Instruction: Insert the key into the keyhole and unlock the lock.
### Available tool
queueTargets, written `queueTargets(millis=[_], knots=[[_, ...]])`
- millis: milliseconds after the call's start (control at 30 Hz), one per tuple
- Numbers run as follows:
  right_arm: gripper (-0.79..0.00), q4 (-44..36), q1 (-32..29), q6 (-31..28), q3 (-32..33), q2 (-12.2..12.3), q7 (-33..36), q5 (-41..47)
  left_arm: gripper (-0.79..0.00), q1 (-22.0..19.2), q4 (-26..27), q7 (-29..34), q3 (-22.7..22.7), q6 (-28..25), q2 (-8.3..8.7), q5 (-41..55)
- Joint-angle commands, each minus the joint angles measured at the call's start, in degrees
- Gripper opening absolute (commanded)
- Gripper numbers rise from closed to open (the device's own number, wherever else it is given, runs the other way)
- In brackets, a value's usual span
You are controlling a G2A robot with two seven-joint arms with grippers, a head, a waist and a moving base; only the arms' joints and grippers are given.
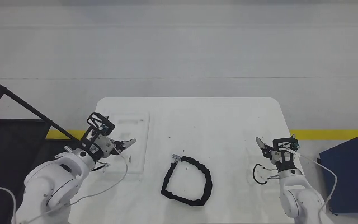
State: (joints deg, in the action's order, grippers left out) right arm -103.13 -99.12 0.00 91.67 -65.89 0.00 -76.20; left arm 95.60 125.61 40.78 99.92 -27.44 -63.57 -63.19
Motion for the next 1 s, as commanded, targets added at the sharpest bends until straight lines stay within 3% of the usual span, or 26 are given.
queueTargets(millis=[0, 167, 367, 533, 633, 967], knots=[[0.000, 0.0, 0.0, 0.0, 0.0, 0.0, 0.0, 0.0, 0.000, -0.6, -0.3, 5.3, -0.7, -0.7, 0.17, 4.8], [0.000, 0.0, 0.0, 0.0, 0.0, 0.0, 0.0, 0.0, 0.000, -2.8, -0.1, 15.4, -2.0, -3.5, 0.96, 4.0], [0.000, 0.0, 0.0, 0.0, 0.0, 0.0, 0.0, 0.0, 0.000, -3.6, -0.4, 18.9, -3.4, -3.5, 1.44, 3.3], [0.000, 0.0, 0.0, 0.0, 0.0, 0.0, 0.0, 0.0, 0.000, -4.0, -2.9, 25.0, -4.2, 0.1, 1.66, 10.8], [0.000, 0.0, 0.0, 0.0, 0.0, 0.0, 0.0, 0.0, 0.000, -5.3, -4.6, 29.9, -4.6, -0.6, 2.03, 15.0], [0.000, 0.0, 0.0, 0.0, 0.0, 0.0, 0.0, 0.0, 0.000, -5.3, -4.6, 29.9, -4.6, -0.6, 2.03, 15.0]])
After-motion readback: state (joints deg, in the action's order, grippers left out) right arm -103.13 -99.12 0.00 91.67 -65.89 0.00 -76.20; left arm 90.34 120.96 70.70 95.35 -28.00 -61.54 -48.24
